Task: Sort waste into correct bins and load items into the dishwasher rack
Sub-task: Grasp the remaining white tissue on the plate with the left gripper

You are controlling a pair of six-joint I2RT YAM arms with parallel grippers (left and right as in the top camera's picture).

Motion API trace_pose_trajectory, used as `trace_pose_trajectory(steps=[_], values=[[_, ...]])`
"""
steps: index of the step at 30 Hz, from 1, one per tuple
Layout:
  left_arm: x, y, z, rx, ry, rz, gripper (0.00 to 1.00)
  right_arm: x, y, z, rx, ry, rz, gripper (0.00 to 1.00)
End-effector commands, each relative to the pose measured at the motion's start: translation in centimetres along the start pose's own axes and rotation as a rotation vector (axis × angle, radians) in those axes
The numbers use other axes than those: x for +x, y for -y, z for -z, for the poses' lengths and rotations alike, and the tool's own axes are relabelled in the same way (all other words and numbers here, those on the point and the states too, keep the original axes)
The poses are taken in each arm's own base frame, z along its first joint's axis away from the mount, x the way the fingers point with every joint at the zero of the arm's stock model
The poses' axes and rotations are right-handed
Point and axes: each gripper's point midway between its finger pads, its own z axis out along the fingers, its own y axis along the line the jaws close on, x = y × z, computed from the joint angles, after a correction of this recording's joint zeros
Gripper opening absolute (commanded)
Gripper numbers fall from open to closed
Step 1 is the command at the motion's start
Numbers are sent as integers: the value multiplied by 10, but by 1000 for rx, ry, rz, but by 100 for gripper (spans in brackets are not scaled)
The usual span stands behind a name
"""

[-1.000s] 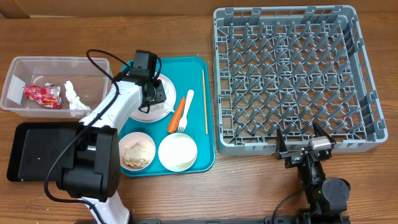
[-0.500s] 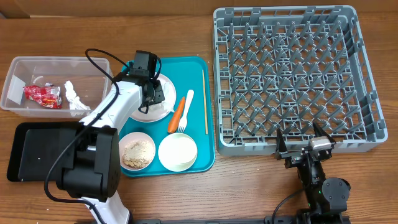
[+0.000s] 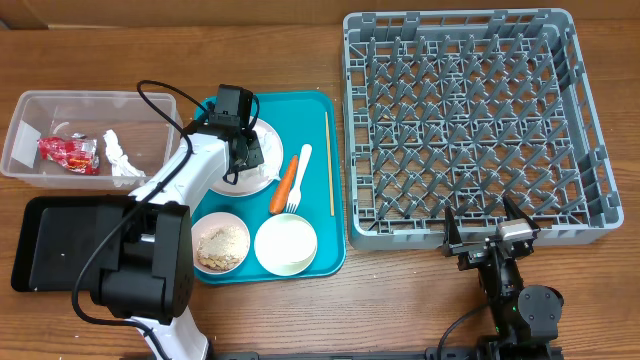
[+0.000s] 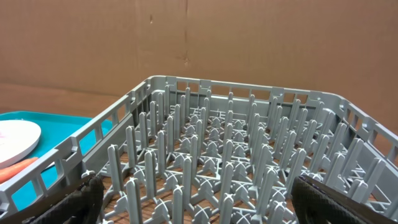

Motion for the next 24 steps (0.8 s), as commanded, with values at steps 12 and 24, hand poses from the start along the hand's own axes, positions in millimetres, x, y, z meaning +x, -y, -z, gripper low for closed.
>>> trace_pose_trajectory(steps=[12,24], values=[[2,-4,-1,-18,3,2,28,2,0,0,0,4,1,100],[4,-5,-2,-18,2,1,27,2,0,0,-1,4,1,100]])
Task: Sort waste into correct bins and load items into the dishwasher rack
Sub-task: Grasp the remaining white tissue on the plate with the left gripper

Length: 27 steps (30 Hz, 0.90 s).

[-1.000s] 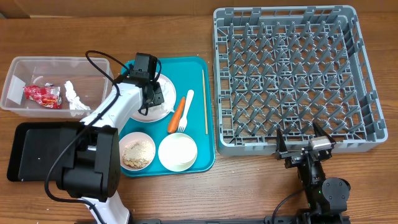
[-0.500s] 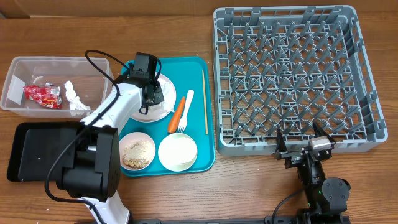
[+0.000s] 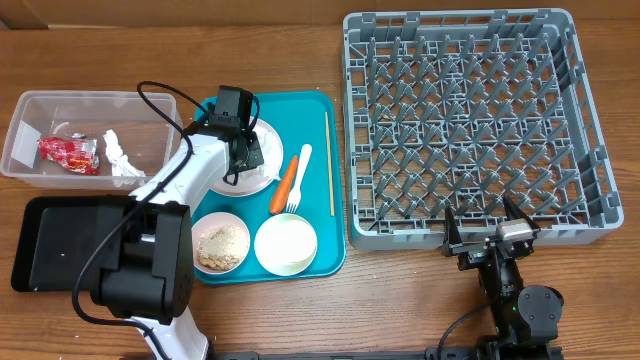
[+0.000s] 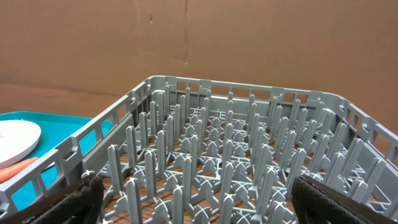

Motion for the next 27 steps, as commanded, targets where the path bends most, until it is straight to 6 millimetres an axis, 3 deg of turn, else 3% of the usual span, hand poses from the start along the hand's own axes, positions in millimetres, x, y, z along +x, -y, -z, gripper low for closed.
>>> trace_pose_trajectory(steps=[1,6,11,17,20,23,27], values=[[3,-4,-1,-17,1,1,27,2,0,0,0,4,1,100],[2,-4,-1,-17,2,1,26,2,0,0,-1,4,0,100],[3,-4,-1,-17,1,1,20,2,0,0,0,4,0,100],[4,-5,-1,-20,-3,1,4,2,0,0,-1,4,1,100],[2,-4,-1,-16,4,1,4,2,0,0,0,4,1,100],[-9,0,7,-3,30,-11,4,2,0,0,0,4,0,100],[-30,6,36,19,77,-9,4,2,0,0,-1,4,1,100]])
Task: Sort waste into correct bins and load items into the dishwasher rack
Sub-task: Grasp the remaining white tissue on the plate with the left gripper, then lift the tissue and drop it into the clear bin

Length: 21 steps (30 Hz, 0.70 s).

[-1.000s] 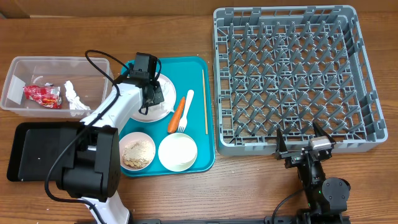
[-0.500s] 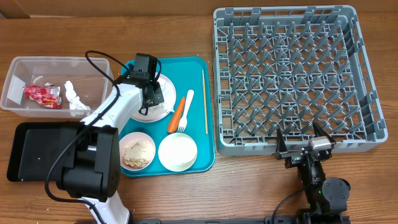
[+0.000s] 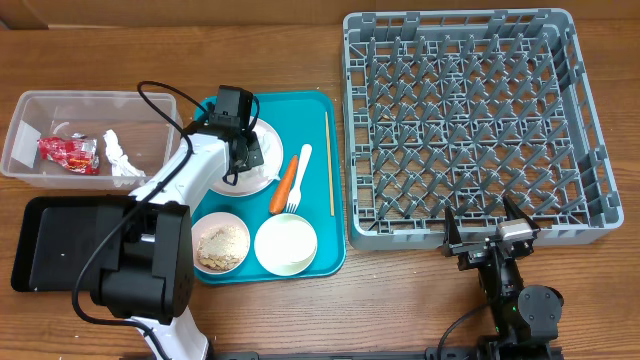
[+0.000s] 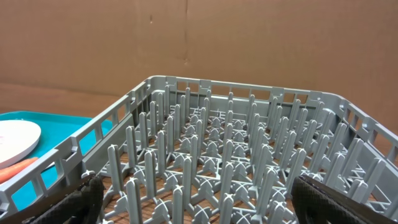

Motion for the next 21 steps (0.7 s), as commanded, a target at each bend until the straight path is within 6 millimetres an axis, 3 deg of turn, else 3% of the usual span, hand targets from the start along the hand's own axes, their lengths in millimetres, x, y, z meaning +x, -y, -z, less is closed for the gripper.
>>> trace_pose_trajectory(steps=[1,9,10,14,18,21], values=[[-39,8,45,37,113,-1,4,2,0,0,-1,4,1,100],[-81,11,149,115,284,29,4,2,0,0,0,4,1,100],[-87,9,169,129,319,38,4,2,0,0,-1,4,0,100],[-100,-9,209,141,398,84,4,2,0,0,0,4,1,100],[-107,-48,224,106,430,176,4,2,0,0,-1,4,1,100],[-104,-94,216,35,390,273,4,2,0,0,-1,4,1,100]])
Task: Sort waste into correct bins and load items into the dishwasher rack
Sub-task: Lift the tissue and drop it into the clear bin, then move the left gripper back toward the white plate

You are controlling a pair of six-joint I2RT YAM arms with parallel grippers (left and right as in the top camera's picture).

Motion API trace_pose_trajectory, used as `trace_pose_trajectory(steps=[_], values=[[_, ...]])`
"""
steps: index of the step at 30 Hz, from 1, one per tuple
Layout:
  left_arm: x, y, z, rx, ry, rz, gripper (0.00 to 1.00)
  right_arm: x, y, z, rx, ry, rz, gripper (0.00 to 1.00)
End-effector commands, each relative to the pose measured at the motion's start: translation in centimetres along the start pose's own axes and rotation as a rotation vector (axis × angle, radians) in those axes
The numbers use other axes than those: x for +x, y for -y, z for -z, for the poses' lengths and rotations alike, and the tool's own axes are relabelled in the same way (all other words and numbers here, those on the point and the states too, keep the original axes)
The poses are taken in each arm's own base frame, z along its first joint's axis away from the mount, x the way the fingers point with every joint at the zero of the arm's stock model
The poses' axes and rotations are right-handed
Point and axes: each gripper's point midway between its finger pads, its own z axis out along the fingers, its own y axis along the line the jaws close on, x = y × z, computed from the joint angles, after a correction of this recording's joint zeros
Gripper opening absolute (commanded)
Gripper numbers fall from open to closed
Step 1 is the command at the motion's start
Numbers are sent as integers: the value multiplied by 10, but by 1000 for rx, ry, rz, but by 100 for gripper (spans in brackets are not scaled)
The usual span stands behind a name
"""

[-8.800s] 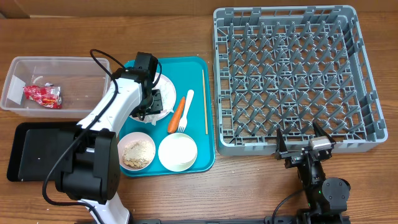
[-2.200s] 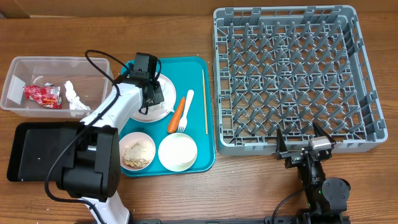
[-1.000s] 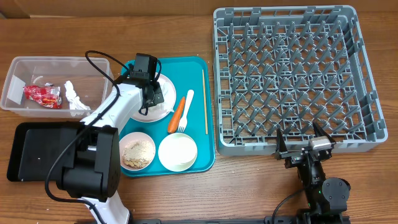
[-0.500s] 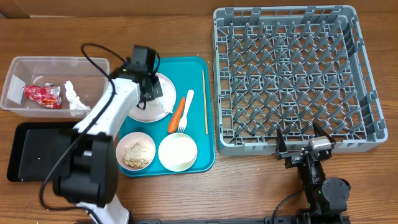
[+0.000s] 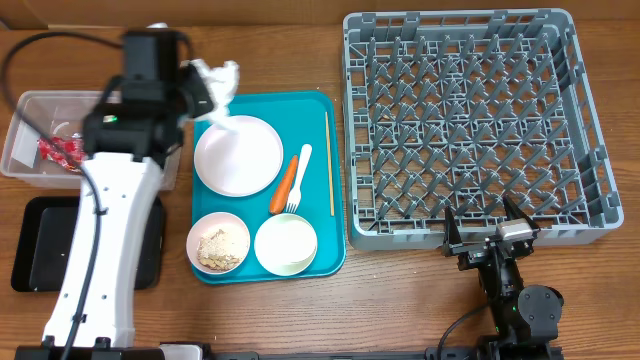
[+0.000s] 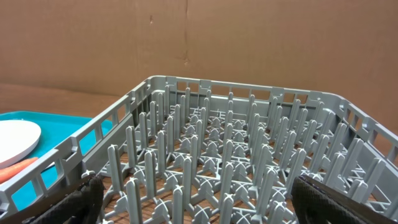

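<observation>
In the overhead view my left gripper is raised over the teal tray's far left corner, shut on a crumpled white tissue. Below it on the tray lies a bare white plate. A carrot, a white fork and a chopstick lie to its right. A bowl of food scraps and an empty bowl sit at the tray's near side. The grey dishwasher rack holds nothing. At the rack's near edge my right gripper stands open, its dark fingers spread wide before the rack.
A clear bin with a red wrapper stands at the far left, partly hidden by my left arm. A black bin sits in front of it. Brown cardboard backs the table in the right wrist view.
My left gripper was low at the white plate; now it is up near the tray's far left corner, shut on a crumpled tissue, and the plate lies bare. The right arm is unchanged.
At all three earlier moments my left gripper stayed down on the white plate while the right gripper rested open at the rack's near edge. Now the left gripper is lifted toward the clear bin side with a white tissue in it.
</observation>
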Motion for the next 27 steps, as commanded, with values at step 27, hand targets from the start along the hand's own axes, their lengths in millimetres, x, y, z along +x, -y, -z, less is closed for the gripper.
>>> trace_pose_trajectory(steps=[27], values=[[30,-141,-103,-283,-236,214,4,2,0,0,0,5,0,100]])
